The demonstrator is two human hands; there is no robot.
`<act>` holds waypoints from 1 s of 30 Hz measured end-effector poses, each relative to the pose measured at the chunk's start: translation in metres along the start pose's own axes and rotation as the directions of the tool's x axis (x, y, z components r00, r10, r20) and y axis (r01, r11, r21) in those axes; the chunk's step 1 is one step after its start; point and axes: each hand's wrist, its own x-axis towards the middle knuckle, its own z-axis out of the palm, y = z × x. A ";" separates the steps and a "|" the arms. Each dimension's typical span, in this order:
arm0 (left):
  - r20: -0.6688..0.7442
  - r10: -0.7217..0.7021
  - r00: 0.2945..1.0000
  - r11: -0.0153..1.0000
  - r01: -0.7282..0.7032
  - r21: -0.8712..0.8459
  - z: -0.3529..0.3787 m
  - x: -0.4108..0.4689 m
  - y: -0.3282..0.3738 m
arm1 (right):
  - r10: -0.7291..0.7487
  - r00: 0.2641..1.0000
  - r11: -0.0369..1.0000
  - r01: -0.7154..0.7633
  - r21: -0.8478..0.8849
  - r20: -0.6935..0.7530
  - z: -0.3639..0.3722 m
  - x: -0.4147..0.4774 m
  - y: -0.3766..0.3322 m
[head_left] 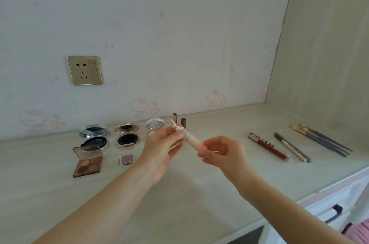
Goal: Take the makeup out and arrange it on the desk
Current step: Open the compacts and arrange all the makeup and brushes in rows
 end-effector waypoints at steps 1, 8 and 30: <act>0.032 0.014 0.999 0.999 -0.016 0.045 -0.003 -0.005 0.001 | 0.022 1.000 0.997 -0.023 0.069 0.006 0.004 -0.002 0.000; 0.059 0.081 0.995 0.955 -0.095 0.280 -0.021 -0.022 -0.003 | 0.138 0.984 0.944 -0.166 0.284 0.116 0.028 -0.013 -0.002; -0.027 0.161 0.987 0.899 -0.136 0.417 -0.084 -0.045 0.004 | -0.003 0.975 0.993 0.029 -0.115 0.220 0.094 0.009 0.002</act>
